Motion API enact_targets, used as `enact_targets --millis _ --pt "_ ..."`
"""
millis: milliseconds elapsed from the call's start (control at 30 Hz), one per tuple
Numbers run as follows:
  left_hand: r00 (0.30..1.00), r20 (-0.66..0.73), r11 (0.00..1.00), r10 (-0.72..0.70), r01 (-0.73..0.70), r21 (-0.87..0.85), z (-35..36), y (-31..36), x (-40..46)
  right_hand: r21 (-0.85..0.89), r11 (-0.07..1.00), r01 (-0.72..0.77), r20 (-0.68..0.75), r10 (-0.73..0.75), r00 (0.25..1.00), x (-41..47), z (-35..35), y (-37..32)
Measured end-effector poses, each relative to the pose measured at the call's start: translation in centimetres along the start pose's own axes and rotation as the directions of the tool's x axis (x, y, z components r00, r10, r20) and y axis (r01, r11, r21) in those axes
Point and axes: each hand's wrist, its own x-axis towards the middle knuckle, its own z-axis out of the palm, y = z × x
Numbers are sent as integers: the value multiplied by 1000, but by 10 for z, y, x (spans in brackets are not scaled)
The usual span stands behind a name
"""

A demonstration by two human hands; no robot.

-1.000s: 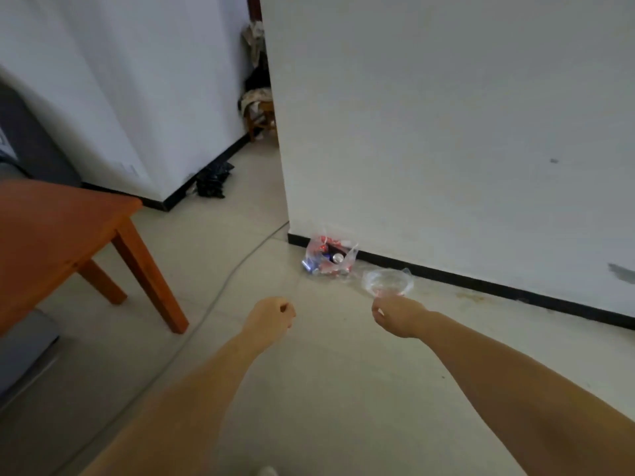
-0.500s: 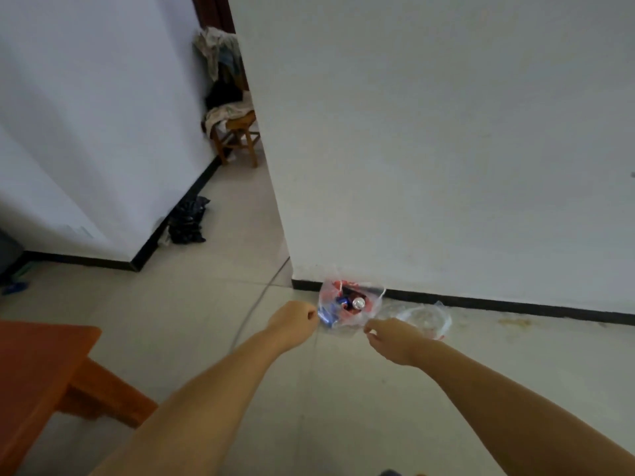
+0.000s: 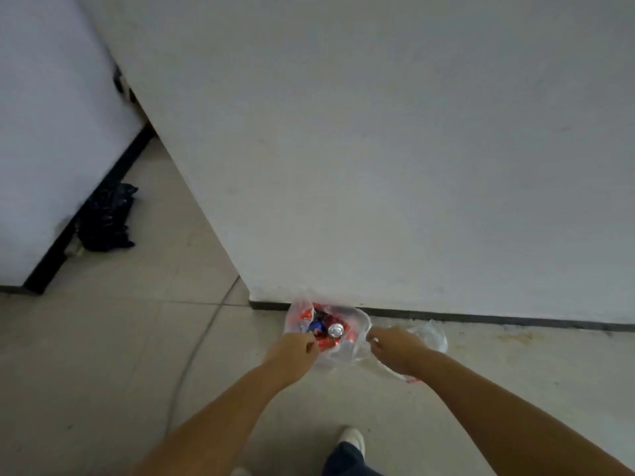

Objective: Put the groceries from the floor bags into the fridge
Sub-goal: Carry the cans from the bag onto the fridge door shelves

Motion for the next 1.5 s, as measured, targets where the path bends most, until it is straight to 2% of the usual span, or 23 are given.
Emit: enact_targets --millis 100,233,300,367,433,500,567,633,700,733,767,800,833,867,900,933,1000,1133,1233,1300,1333,1433,1500 --pt "992 110 986 54 -71 152 40 -32 66 33 999 4 69 -7 998 68 41 13" --pt "943 186 902 276 -321 290 96 -76 173 47 999 2 50 -4 999 175 114 37" --pt "889 241 798 390 -457 393 135 -103 230 14 997 74 35 -74 997 229 158 51" --pt "807 371 588 460 -589 554 177 -135 286 -121 967 226 57 -220 974 284 206 66" --pt "753 496 394 432 -652 647 219 -168 332 -262 905 336 155 -304 940 333 255 82" --pt "734 582 329 350 -678 658 259 -202 361 -295 880 371 231 -311 922 371 301 92" --pt "706 629 287 326 -707 646 293 -237 381 -279 860 427 228 -372 900 397 340 96" --pt "664 633 228 399 -740 633 313 -275 400 -234 851 470 192 -434 880 411 362 102" --pt "630 622 206 464 -760 616 323 -296 408 -326 811 486 216 -437 873 418 364 111" --pt "637 624 219 452 -758 615 321 -295 403 -370 808 459 249 -390 886 418 360 114" --pt "683 602 341 414 -730 593 314 -291 400 -399 807 436 271 -350 897 417 354 114" --pt "667 625 334 406 -744 578 308 -291 400 -421 808 412 268 -323 908 418 351 115" --pt "670 616 378 414 -742 553 303 -291 399 -422 814 401 261 -315 913 419 346 112" --pt "675 590 406 444 -738 538 293 -289 395 -399 828 394 257 -311 915 421 343 110" --pt "647 536 433 542 -762 482 286 -290 394 -378 842 386 251 -308 918 422 338 108" --pt "615 459 424 642 -783 456 284 -298 392 -355 854 381 254 -304 918 423 336 106" --pt "630 437 471 642 -774 423 291 -320 388 -324 869 373 286 -286 915 425 338 108" --pt "606 560 438 564 -795 419 320 -363 380 -309 870 384 406 -245 880 428 347 121" --pt "709 611 602 353 -672 432 321 -377 382 -379 859 344 471 -141 871 422 356 131" --pt "732 619 718 284 -590 369 318 -383 389 -429 841 328 488 -90 868 420 363 138" --pt "719 646 765 257 -560 319 317 -386 392 -426 849 312 501 -66 863 418 366 143" --pt "732 672 922 111 -328 205 309 -391 402 -280 940 194 473 -40 880 410 367 160" --pt "818 574 992 43 -104 73 300 -388 408 -83 996 42 417 -4 909 409 356 166"
